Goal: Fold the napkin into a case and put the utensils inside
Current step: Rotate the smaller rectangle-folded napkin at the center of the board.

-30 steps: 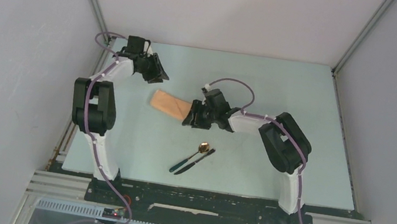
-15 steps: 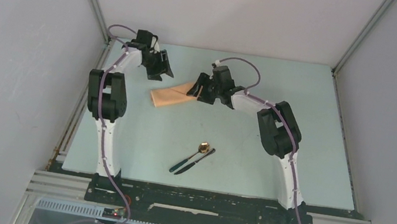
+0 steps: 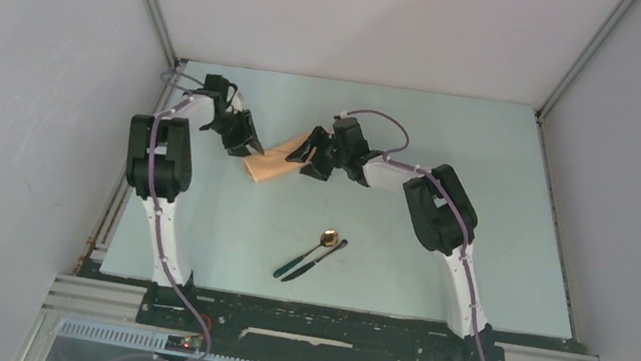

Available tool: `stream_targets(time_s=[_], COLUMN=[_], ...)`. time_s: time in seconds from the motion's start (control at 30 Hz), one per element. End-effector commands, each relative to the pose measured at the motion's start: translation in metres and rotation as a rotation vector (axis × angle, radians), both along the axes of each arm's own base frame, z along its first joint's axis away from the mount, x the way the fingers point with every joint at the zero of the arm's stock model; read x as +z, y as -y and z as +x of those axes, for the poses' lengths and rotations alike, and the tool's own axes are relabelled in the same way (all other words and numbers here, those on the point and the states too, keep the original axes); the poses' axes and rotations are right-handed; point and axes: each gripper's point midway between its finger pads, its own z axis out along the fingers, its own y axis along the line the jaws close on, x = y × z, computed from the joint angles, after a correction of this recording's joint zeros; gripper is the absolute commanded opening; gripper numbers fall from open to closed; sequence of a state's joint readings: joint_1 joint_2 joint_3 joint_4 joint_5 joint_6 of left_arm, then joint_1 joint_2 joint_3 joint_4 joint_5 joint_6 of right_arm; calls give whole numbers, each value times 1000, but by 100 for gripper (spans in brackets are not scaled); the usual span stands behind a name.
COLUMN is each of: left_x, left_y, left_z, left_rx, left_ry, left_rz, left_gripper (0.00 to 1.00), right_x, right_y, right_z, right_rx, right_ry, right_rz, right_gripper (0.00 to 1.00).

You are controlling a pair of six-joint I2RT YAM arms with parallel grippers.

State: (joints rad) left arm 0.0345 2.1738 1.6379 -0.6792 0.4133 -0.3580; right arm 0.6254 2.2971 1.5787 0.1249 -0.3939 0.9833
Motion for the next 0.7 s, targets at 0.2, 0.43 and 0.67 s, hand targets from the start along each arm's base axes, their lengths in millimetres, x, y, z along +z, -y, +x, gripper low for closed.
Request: stream_targets(time_s=[0.2,0.43,0.67], left_x=[1,1,48], left_y=[33,36,-14], left_z=[-95,-133,-131], left_rx=[202,263,256], left_ry=[20,43,219], left_rz=[-253,-289,-21], left_gripper=[45,52,59], right_x=[18,20,45], right_y=[-11,-4,25], right_z=[12,-9,-19], right_rx=[128,245,306], right_ry=[105,113,182], right_rz=[-3,-22,-48], right_gripper=[68,69,72])
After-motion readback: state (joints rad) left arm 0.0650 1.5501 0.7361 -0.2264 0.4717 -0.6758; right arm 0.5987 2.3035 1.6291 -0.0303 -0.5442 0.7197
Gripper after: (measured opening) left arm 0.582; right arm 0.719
